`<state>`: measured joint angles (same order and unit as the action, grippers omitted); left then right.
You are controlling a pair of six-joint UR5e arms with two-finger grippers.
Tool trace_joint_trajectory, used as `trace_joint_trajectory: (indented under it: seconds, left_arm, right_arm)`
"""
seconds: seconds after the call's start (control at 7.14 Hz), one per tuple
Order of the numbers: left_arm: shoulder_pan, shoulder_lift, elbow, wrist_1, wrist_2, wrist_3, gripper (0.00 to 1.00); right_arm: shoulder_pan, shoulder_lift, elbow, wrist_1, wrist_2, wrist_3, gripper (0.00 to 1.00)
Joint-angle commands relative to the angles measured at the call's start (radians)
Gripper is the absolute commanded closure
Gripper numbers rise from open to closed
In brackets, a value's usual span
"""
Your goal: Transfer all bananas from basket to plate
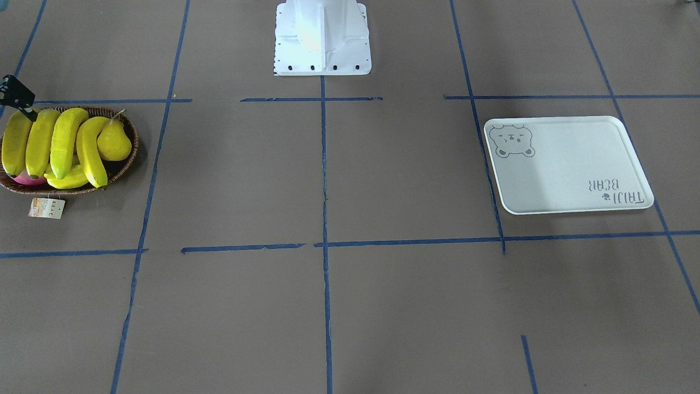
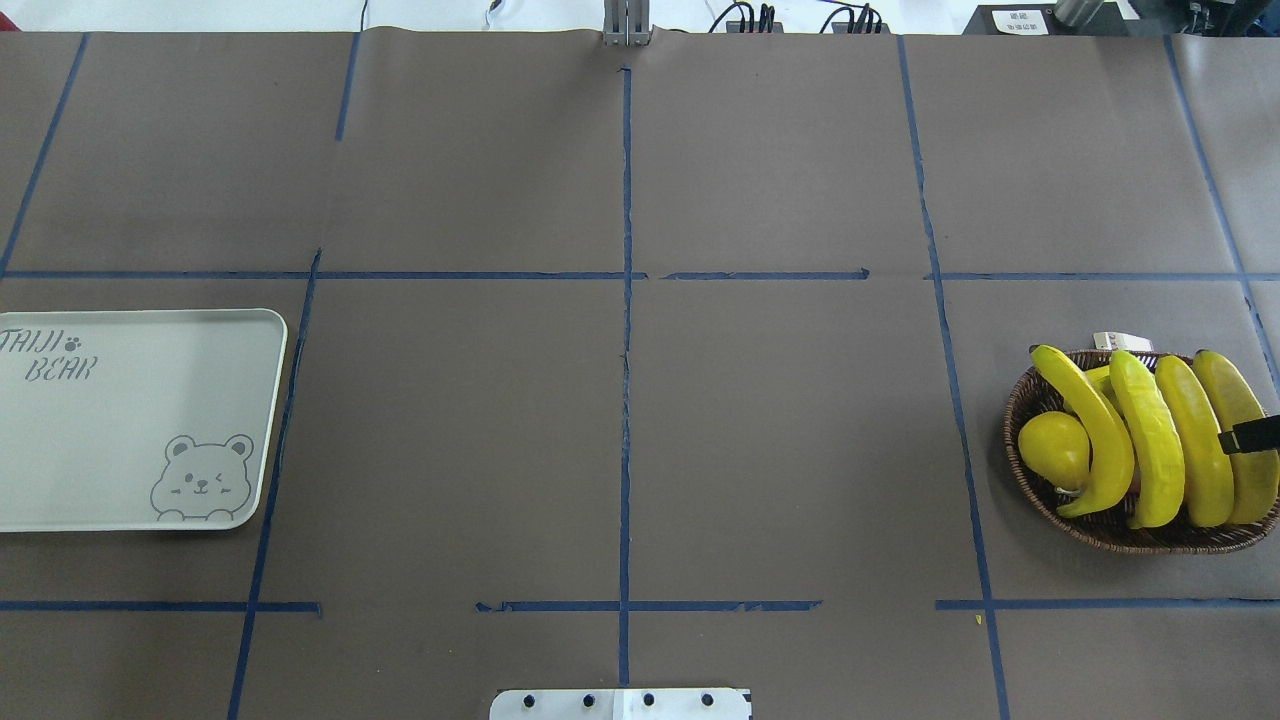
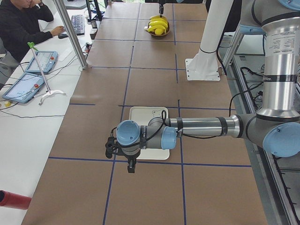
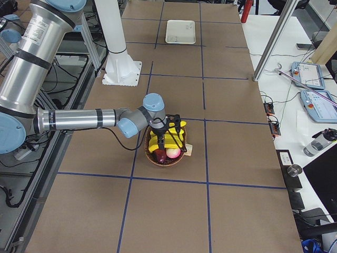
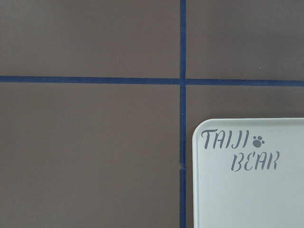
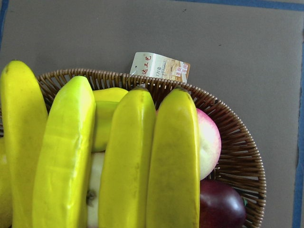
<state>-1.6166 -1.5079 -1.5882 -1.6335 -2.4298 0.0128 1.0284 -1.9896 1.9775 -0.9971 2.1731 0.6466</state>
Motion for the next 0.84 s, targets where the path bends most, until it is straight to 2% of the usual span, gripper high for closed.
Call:
trace_joint_trajectory:
  seconds: [0.0, 0.7]
  left_arm:
    - [0.000, 0.000, 0.001, 0.000, 0.000, -0.001, 0.00]
    - [0.000, 0.000, -0.006, 0.000, -0.002, -0.002, 0.00]
  right_arm:
    - [-0.002, -0.005, -0.011, 0.000, -0.001, -0.011, 0.16]
    - [-0.008, -0.001, -0.042, -0.002, -0.013, -0.021, 0.17]
